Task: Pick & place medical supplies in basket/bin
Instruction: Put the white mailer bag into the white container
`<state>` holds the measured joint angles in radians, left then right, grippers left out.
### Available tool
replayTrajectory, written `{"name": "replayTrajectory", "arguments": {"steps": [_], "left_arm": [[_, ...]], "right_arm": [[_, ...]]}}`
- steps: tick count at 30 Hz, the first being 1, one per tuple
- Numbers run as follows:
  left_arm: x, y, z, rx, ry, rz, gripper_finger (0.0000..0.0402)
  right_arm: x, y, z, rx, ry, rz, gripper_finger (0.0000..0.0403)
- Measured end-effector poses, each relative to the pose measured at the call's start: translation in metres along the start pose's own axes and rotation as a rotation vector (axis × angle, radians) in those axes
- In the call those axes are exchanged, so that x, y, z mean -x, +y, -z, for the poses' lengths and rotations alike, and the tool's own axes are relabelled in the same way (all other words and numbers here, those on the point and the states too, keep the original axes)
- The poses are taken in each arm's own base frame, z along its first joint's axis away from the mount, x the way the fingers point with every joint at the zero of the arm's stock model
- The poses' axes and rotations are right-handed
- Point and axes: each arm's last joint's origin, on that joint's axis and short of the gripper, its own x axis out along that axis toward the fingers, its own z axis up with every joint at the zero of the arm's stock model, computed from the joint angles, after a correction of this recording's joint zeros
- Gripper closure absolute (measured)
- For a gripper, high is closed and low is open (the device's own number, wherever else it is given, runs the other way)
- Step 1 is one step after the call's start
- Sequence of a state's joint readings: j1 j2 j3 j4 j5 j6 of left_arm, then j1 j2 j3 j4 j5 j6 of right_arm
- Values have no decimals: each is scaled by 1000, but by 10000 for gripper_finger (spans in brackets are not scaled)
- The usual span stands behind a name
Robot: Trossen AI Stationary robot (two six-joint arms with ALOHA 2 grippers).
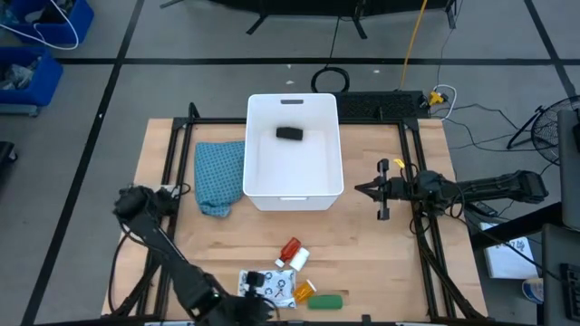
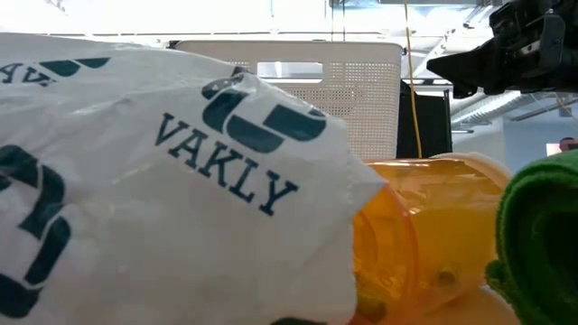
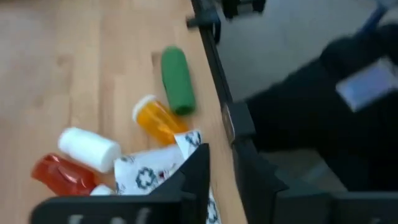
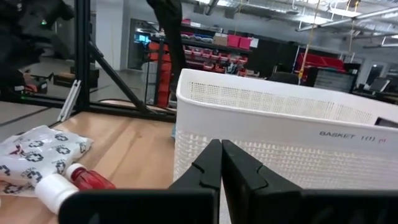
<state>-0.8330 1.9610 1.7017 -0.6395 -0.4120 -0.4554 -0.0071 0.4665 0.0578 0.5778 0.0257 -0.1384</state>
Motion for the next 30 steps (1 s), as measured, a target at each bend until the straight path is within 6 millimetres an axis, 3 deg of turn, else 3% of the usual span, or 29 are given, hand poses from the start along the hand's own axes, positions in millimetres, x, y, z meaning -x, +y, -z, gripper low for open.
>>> {"name": "replayTrajectory", "arguments": {"steps": [11, 16, 22, 30], "left_arm": [[-36, 5, 9, 79, 189, 19, 128], [-58, 10, 23, 151, 263, -62, 73], [-92, 12, 45, 158, 389, -76, 62], [-106, 17, 52, 141, 427, -108, 107]], "right_arm": [[-1, 0, 3, -74, 26, -3, 403], [-1, 1, 4, -96, 38, -4, 403], [-2, 1, 6, -95, 56, -5, 403], [-2, 1, 6, -92, 58, -5, 403]]}}
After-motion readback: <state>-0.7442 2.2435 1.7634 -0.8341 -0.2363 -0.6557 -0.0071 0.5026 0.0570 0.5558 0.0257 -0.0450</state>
